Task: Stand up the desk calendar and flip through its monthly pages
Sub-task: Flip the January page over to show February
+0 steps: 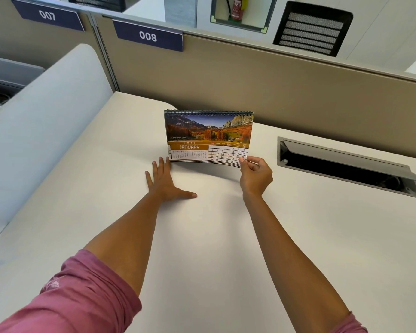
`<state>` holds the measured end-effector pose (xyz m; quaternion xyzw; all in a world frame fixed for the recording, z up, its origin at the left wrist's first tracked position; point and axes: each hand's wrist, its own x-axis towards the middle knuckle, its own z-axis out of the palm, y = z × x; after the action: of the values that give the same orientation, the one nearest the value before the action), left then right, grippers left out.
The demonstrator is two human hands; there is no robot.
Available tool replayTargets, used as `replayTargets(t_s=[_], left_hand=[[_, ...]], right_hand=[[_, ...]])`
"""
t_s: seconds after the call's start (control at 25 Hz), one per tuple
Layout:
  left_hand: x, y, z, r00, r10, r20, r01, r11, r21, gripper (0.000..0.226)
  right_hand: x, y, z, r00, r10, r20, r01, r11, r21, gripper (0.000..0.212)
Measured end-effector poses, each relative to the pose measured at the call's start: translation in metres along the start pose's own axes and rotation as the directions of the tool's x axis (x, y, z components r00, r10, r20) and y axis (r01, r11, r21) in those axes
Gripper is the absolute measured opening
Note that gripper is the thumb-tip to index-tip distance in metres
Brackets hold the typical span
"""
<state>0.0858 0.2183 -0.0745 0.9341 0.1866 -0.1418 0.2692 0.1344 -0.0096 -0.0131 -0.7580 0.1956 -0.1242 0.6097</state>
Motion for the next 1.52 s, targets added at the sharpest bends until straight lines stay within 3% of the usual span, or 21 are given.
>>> replayTargets(t_s=[0.2, 0.32, 0.48, 0.6, 0.72, 0.84, 1.0, 1.16, 1.32, 1.52], left_hand=[[-0.001, 0.001, 0.0, 1.0, -0.001, 0.01, 0.001, 1.0, 0.008, 0.158], [-0.001, 0.001, -0.002, 1.0, 0.0, 0.01, 0.0, 1.0, 0.001, 0.158], [-0.002, 0.001, -0.002, 1.0, -0.003, 0.017, 0.002, 1.0, 0.007, 0.158], [-0.002, 0.001, -0.003, 1.0, 0.005, 0.027, -0.005, 1.0, 0.001, 0.158], [-0.004, 0.002, -0.003, 1.0, 0.002, 0.028, -0.002, 1.0, -0.001, 0.158], [-0.007, 0.001, -0.003, 1.0, 0.002, 0.027, 0.0, 0.999, -0.045, 0.16], [-0.007, 0.002, -0.004, 1.0, -0.001, 0.026, 0.003, 0.998, -0.06, 0.164], [-0.005, 0.001, -0.005, 1.0, 0.004, 0.029, -0.002, 0.999, -0.052, 0.163], [-0.005, 0.001, -0.003, 1.0, 0.002, 0.024, -0.001, 1.0, -0.026, 0.162], [-0.005, 0.001, -0.003, 1.0, 0.001, 0.021, -0.001, 1.0, -0.016, 0.162]], right_hand=[[0.0, 0.002, -0.004, 0.996, -0.079, 0.039, 0.079, 0.997, -0.007, 0.02], [0.002, 0.002, -0.006, 0.997, -0.002, 0.071, -0.002, 0.998, 0.065, 0.021], [0.009, -0.002, -0.013, 0.961, 0.085, 0.263, -0.131, 0.978, 0.162, 0.012], [0.016, -0.012, -0.026, 0.873, 0.084, 0.481, -0.211, 0.953, 0.216, 0.013], [0.023, -0.032, -0.038, 0.707, 0.074, 0.703, -0.363, 0.891, 0.271, 0.02], [0.026, -0.057, -0.045, 0.631, 0.038, 0.775, -0.447, 0.835, 0.322, 0.028], [0.032, -0.091, -0.048, 0.607, -0.053, 0.793, -0.479, 0.772, 0.418, 0.048], [0.035, -0.124, -0.041, 0.605, -0.149, 0.783, -0.441, 0.756, 0.484, 0.052], [0.042, -0.148, -0.027, 0.664, -0.191, 0.723, -0.308, 0.811, 0.498, 0.052], [0.055, -0.146, -0.017, 0.737, -0.157, 0.657, -0.307, 0.789, 0.533, 0.05]])
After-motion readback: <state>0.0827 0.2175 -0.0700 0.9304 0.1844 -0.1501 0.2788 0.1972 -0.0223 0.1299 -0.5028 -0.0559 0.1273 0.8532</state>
